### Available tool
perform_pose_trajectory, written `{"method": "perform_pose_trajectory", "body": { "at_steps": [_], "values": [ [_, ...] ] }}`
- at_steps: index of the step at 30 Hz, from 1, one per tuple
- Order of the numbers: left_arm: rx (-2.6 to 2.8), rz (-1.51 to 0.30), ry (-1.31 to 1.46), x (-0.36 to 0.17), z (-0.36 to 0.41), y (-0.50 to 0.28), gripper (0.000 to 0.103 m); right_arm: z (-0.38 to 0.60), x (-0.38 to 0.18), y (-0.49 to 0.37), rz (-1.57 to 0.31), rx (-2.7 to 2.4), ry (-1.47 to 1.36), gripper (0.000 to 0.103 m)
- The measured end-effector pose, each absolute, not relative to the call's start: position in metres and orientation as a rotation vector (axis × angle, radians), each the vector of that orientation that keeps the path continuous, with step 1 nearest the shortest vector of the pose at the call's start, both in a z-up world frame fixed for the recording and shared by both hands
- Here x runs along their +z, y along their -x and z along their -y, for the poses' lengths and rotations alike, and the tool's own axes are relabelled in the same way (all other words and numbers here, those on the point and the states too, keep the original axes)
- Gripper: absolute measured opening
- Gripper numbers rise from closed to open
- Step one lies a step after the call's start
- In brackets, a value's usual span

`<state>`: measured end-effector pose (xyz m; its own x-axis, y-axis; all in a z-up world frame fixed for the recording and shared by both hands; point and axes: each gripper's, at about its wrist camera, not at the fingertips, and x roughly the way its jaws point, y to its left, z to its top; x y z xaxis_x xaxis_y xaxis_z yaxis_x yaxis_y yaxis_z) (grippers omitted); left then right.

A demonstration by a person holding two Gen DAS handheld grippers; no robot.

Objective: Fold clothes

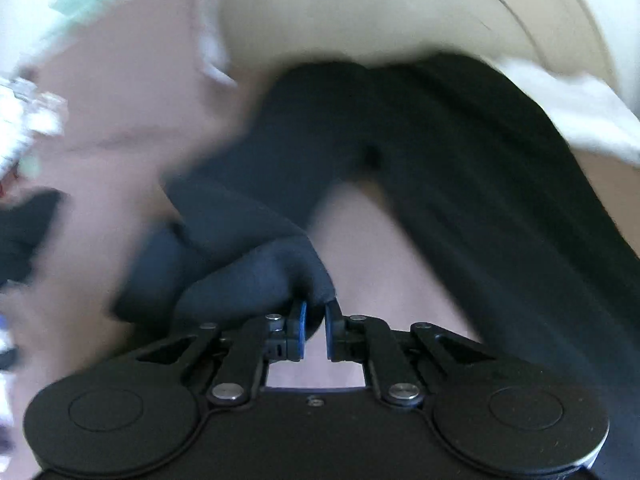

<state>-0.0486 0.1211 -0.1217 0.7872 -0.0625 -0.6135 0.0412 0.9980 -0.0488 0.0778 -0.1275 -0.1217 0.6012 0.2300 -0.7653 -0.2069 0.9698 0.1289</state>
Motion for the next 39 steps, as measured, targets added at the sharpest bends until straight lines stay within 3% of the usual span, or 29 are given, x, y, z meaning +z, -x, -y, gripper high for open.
{"method": "perform_pose_trajectory", "body": {
  "at_steps": [8, 10, 12, 14, 16, 17, 18, 19, 22, 25, 30, 39],
  "values": [
    [-0.226, -0.775, -0.192, -0.150, -0.045, 0.044, 0.079, 0.144, -0.123, -0.076, -0.886, 0.281, -0.248, 0.011],
    [-0.237, -0.823, -0.291, -0.164, -0.025, 0.032, 0.083, 0.148, -0.121, -0.077, -0.880, 0.297, -0.269, 0.011],
    [-0.176, -0.843, -0.362, -0.179, -0.014, 0.019, 0.095, 0.158, -0.118, -0.077, -0.882, 0.313, -0.345, 0.011],
    [-0.154, -0.813, -0.325, -0.184, -0.018, 0.015, 0.096, 0.164, -0.118, -0.075, -0.882, 0.328, -0.417, 0.011],
    [-0.156, -0.805, -0.242, -0.184, -0.028, 0.012, 0.072, 0.165, -0.119, -0.077, -0.892, 0.339, -0.426, 0.011],
    [-0.156, -0.818, -0.212, -0.183, -0.032, 0.009, 0.042, 0.164, -0.119, -0.077, -0.896, 0.345, -0.414, 0.011],
    [-0.144, -0.826, -0.194, -0.181, -0.035, 0.007, 0.021, 0.163, -0.118, -0.076, -0.896, 0.350, -0.399, 0.011],
    [-0.116, -0.823, -0.182, -0.177, -0.039, 0.005, 0.014, 0.162, -0.118, -0.076, -0.895, 0.354, -0.390, 0.011],
    [-0.041, -0.793, -0.082, -0.158, -0.064, -0.001, 0.012, 0.155, -0.120, -0.073, -0.896, 0.373, -0.356, 0.012],
    [0.065, -0.697, -0.034, -0.129, -0.097, 0.004, 0.012, 0.134, -0.120, -0.065, -0.917, 0.408, -0.224, 0.020],
    [0.187, -0.574, -0.013, -0.085, -0.129, 0.045, 0.011, 0.102, -0.105, -0.027, -0.846, 0.490, -0.020, 0.020],
    [0.036, -0.593, 0.126, -0.048, -0.109, 0.109, 0.011, 0.103, -0.103, 0.009, -0.884, 0.506, -0.076, 0.021]
  ]
}}
